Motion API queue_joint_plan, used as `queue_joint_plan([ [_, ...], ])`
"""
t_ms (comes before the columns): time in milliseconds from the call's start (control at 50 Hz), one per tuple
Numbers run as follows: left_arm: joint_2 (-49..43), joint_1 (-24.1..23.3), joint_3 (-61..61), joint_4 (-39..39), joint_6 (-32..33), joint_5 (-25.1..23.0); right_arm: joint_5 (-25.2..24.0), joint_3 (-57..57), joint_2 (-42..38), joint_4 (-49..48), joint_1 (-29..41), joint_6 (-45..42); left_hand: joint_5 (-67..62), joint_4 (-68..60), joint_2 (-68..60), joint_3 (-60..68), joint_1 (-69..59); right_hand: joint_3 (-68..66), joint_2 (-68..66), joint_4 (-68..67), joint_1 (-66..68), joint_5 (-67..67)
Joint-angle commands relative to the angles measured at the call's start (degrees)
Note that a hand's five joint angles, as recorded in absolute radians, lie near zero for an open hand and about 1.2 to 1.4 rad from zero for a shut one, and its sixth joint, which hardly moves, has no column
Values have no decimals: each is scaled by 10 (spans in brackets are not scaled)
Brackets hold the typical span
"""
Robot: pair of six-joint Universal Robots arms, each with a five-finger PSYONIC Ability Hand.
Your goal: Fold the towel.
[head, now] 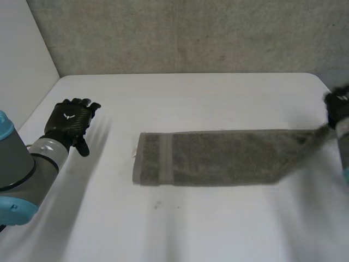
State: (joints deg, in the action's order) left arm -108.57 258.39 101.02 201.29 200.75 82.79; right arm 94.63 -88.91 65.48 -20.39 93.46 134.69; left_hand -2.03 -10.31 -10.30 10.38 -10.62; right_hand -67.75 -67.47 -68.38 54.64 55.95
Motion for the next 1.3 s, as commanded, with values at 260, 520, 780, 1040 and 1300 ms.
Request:
queue_joint_plan([
  [260,4,4,2,0,0,1,-214,76,-106,-61,388,81,11,-6,-6,5,-3,-122,-125,-116,254,141],
  [520,5,-9,3,1,-1,1,-208,73,-153,-33,422,41,15,-2,-3,2,1,540,537,546,-409,-522],
  [780,0,-114,-50,2,-95,1,-131,-18,9,31,296,304,0,-18,-18,17,-14,578,575,584,-446,-559],
  [1040,-139,-195,-134,-6,-107,36,-132,-117,-7,74,166,307,-17,-34,-34,34,-31,385,382,391,-254,-367],
  [1300,-157,-193,-101,-5,-59,61,-142,-90,-52,49,149,299,-12,-29,-29,29,-26,-122,-125,-116,254,141],
])
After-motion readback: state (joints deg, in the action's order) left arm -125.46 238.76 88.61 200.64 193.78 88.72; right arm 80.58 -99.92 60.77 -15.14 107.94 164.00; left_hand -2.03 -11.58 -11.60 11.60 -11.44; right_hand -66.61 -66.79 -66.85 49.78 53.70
